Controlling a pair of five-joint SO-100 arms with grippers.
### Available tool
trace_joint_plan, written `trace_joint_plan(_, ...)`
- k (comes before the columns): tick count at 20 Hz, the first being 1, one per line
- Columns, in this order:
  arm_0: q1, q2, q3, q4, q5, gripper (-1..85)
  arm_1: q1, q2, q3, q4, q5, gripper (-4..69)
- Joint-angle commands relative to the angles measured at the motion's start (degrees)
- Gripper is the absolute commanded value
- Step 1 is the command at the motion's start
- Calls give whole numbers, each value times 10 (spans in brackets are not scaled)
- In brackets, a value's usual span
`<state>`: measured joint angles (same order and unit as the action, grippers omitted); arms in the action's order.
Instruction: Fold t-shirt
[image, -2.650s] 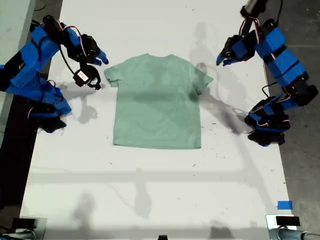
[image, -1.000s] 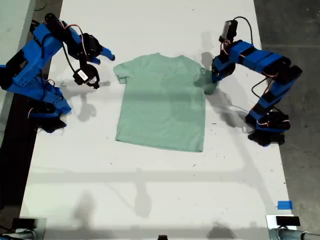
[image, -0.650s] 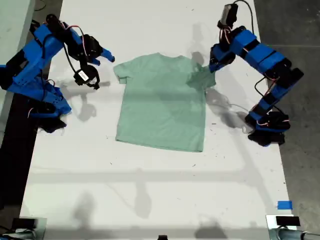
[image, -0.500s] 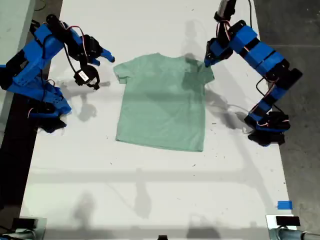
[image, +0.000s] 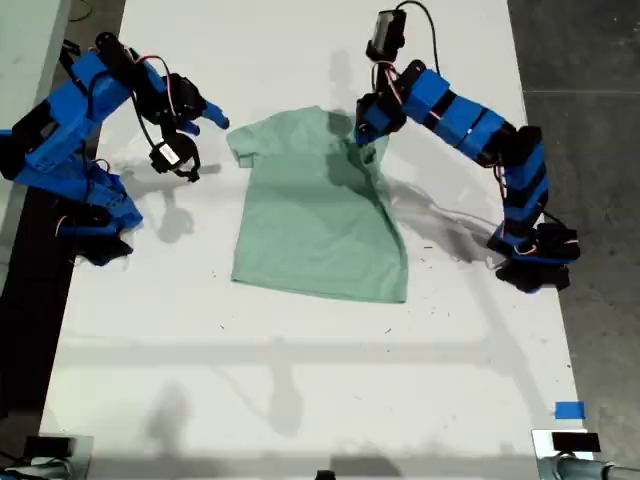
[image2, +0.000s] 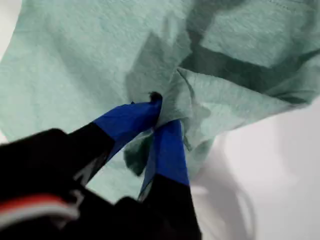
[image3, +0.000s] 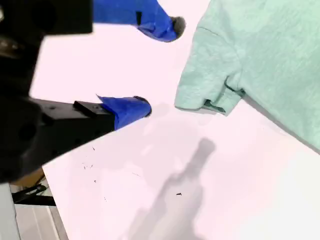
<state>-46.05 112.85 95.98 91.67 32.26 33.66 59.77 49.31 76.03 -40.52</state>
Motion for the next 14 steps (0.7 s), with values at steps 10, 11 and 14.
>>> trace_joint_plan(10,-4,16,18,-26,4,259,-33,26,-97,4,11,222)
trace_joint_plan(11,-4,13,18,-28,4,262,-28,65,-92,36,5,212)
trace_joint_plan(14,-4,-2,20,-42,4,262,-13,166,-74,122,-15,194)
